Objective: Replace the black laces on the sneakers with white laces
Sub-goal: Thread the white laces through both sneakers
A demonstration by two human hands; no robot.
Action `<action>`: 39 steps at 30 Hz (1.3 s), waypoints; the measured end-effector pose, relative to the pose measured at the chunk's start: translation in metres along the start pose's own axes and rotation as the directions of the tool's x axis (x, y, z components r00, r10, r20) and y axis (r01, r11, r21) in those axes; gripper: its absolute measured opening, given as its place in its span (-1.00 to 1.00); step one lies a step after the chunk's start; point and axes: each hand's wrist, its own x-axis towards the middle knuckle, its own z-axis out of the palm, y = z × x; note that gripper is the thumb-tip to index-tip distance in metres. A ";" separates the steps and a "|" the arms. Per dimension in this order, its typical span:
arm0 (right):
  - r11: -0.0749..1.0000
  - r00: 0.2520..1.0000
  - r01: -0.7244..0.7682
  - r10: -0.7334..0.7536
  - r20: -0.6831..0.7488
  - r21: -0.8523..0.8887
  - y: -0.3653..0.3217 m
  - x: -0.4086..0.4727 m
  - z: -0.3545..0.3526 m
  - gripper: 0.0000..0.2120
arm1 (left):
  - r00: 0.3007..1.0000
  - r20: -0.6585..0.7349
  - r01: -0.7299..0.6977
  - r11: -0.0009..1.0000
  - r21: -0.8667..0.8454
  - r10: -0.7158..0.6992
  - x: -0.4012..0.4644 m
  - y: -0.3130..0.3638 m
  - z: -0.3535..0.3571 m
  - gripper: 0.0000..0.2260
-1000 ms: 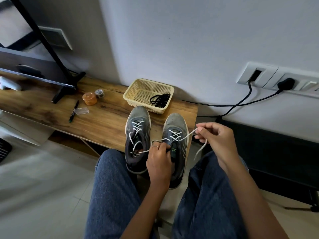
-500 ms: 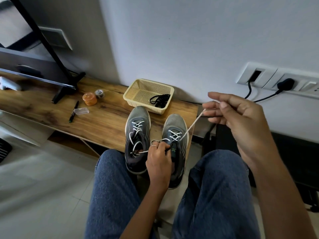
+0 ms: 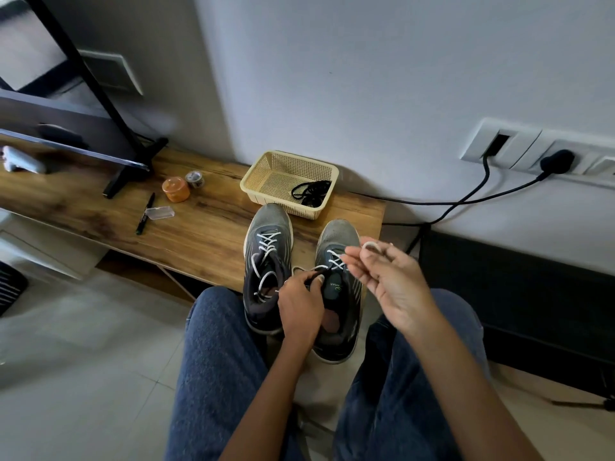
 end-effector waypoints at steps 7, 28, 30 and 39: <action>0.898 0.991 0.064 -0.111 -0.081 -0.436 0.038 0.029 -0.003 -0.91 | 0.984 0.109 0.158 0.977 -0.146 -0.143 0.010 -0.005 -0.001 -0.85; 0.573 0.947 0.255 -0.309 0.083 -0.778 0.067 0.062 -0.023 -0.94 | 0.947 0.186 0.299 0.932 -0.204 -0.262 0.022 -0.014 0.005 -0.79; 0.604 0.948 0.266 -0.307 0.088 -0.751 0.070 0.062 -0.029 -0.92 | 0.943 0.192 0.311 0.927 -0.209 -0.273 0.024 -0.016 0.007 -0.80; 0.596 0.910 0.373 -0.386 0.154 -0.711 0.086 0.065 -0.027 -0.86 | 0.944 0.194 0.303 0.933 -0.194 -0.267 0.022 -0.013 0.005 -0.83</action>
